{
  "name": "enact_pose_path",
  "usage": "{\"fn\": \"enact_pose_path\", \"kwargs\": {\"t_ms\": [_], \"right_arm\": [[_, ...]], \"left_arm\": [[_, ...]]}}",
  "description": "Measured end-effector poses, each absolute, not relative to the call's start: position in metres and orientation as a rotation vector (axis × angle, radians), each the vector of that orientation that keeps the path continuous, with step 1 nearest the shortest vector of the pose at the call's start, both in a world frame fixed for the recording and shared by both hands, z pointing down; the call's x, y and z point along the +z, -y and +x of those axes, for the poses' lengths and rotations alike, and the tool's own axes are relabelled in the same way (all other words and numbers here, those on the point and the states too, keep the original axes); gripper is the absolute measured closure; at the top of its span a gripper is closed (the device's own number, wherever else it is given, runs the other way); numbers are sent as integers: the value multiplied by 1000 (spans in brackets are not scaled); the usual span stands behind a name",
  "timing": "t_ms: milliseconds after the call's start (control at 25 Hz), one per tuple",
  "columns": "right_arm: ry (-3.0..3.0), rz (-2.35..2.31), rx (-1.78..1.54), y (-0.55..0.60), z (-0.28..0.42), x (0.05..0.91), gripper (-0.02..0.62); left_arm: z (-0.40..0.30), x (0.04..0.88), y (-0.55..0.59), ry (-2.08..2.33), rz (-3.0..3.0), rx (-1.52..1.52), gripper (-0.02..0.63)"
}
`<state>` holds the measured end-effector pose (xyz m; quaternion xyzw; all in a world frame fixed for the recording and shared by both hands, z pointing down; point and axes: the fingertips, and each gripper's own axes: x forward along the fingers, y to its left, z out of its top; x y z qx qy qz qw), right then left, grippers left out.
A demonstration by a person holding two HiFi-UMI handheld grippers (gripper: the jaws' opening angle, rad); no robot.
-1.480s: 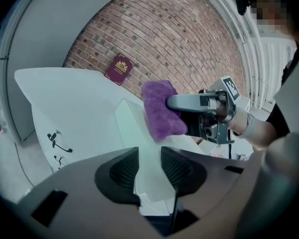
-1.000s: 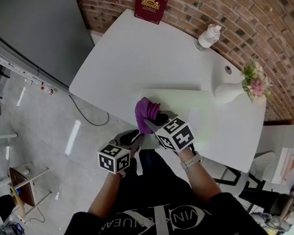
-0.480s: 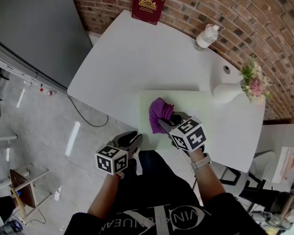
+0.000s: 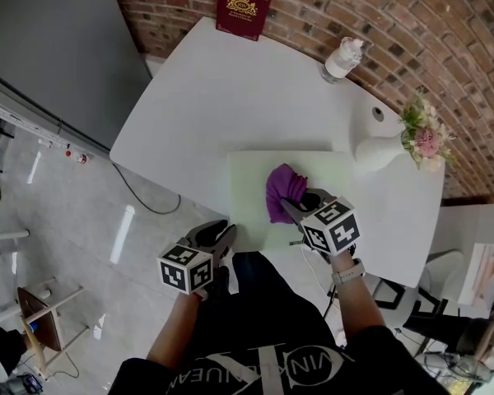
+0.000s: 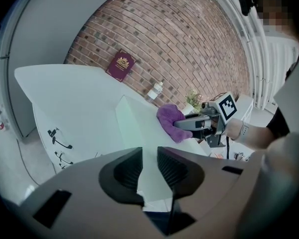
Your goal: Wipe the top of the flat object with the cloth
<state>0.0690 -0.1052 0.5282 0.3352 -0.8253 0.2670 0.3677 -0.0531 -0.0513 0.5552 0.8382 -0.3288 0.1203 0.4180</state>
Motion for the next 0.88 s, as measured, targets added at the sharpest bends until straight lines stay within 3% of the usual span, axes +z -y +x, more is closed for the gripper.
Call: {"fn": "enact_pose_path", "kwargs": {"t_ms": [880], "right_arm": [[1877, 1171, 711, 99, 222, 534, 515]], "left_arm": [[-53, 555, 51, 844, 2099, 324, 517]]}}
